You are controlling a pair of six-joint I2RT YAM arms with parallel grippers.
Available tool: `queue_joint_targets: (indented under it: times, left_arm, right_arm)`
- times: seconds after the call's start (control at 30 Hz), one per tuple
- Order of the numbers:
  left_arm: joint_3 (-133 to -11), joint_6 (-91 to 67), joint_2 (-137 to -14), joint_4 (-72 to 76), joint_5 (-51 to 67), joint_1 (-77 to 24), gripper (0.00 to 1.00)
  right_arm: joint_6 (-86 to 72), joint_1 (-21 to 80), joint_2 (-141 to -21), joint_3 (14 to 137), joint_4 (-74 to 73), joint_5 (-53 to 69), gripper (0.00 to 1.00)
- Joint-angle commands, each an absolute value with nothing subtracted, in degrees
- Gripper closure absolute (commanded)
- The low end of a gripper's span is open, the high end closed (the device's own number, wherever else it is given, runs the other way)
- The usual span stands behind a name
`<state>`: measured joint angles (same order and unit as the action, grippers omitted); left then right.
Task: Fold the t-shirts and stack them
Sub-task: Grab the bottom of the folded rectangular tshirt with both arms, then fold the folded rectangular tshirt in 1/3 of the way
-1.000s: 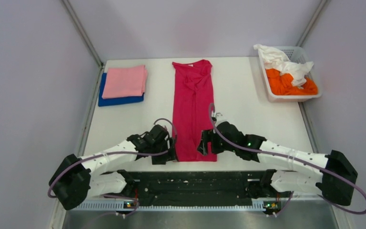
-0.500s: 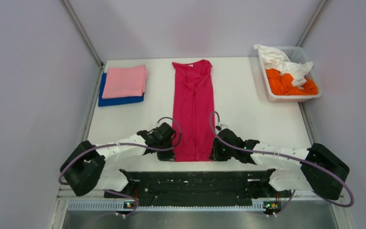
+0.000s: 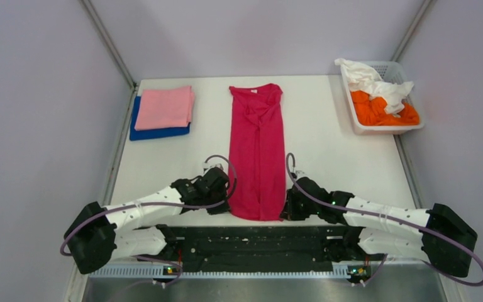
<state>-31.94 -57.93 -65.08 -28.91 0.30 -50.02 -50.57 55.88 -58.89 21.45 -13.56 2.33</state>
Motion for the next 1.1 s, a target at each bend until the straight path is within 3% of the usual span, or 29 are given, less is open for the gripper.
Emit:
queue_joint_targets:
  times: [0.0, 0.47, 0.73, 1.07]
  left_arm:
    - [-37.2, -55.8, -64.9, -26.9, -2.1, -50.1, 1.00]
    - [-64.6, -41.4, -85.5, -26.6, -3.3, -31.8, 1.00]
    - [-81.6, -36.7, -101.3, -28.5, -2.9, -24.8, 1.00]
    - [-97.2, -32.0, -115.6, -32.2, 2.3, -21.0, 1.00]
  right_arm:
    - [-48.3, 55.6, -58.8, 27.0, -16.1, 0.2, 1.00]
    - [-31.5, 33.9, -81.9, 55.4, -12.0, 5.5, 1.00]
    - [-29.3, 26.4, -97.2, 70.1, -11.1, 7.8, 1.00]
    - [-26.5, 21.0, -108.8, 79.9, -11.6, 10.3, 1.00]
